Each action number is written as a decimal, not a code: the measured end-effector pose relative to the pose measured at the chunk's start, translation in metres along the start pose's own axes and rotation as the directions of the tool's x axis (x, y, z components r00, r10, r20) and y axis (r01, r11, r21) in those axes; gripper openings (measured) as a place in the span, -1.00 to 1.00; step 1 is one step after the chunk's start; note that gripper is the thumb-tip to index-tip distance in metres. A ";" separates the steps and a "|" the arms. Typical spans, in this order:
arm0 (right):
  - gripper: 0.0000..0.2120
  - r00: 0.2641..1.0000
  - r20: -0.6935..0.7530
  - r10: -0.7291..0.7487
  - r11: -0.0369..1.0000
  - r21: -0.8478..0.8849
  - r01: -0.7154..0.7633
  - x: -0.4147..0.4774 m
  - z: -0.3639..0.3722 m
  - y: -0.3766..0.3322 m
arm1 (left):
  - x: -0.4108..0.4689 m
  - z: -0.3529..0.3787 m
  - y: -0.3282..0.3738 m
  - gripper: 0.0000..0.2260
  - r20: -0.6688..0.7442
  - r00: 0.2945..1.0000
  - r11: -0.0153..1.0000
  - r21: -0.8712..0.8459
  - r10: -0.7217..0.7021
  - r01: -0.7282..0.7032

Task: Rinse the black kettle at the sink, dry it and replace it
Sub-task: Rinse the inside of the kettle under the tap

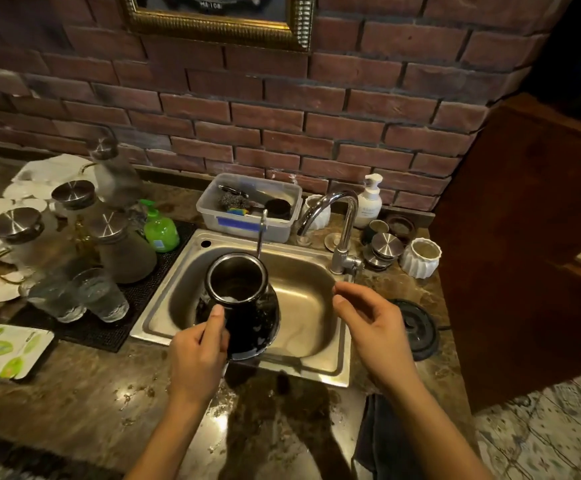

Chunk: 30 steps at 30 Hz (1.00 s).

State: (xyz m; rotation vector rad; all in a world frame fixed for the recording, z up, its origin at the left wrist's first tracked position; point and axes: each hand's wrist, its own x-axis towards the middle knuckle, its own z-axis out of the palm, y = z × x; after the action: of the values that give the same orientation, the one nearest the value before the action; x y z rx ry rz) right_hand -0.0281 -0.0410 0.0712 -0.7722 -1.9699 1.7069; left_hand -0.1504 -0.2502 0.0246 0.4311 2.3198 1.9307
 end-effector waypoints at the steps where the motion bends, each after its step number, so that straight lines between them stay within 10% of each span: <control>1: -0.72 1.000 0.016 0.001 0.999 -0.032 0.000 0.009 -0.007 0.007 | 0.000 0.004 -0.005 -0.42 -0.031 1.000 1.000 0.014 -0.003 0.004; 10: -0.69 0.998 -0.034 0.062 0.977 -0.205 -0.067 0.088 -0.042 0.059 | 0.018 0.032 -0.038 -0.44 -0.186 0.982 0.996 0.071 -0.032 0.045; 30: -0.37 0.914 -0.288 0.287 0.862 -0.339 -0.378 0.211 -0.033 0.139 | 0.082 0.083 -0.074 -0.52 0.064 0.998 0.997 -0.079 -0.020 0.025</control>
State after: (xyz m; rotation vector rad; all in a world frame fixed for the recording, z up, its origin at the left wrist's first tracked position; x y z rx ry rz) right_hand -0.1480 0.1347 -0.0696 -1.4624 -2.1256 1.3224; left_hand -0.2193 -0.1611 -0.0553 0.4500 2.1914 1.9621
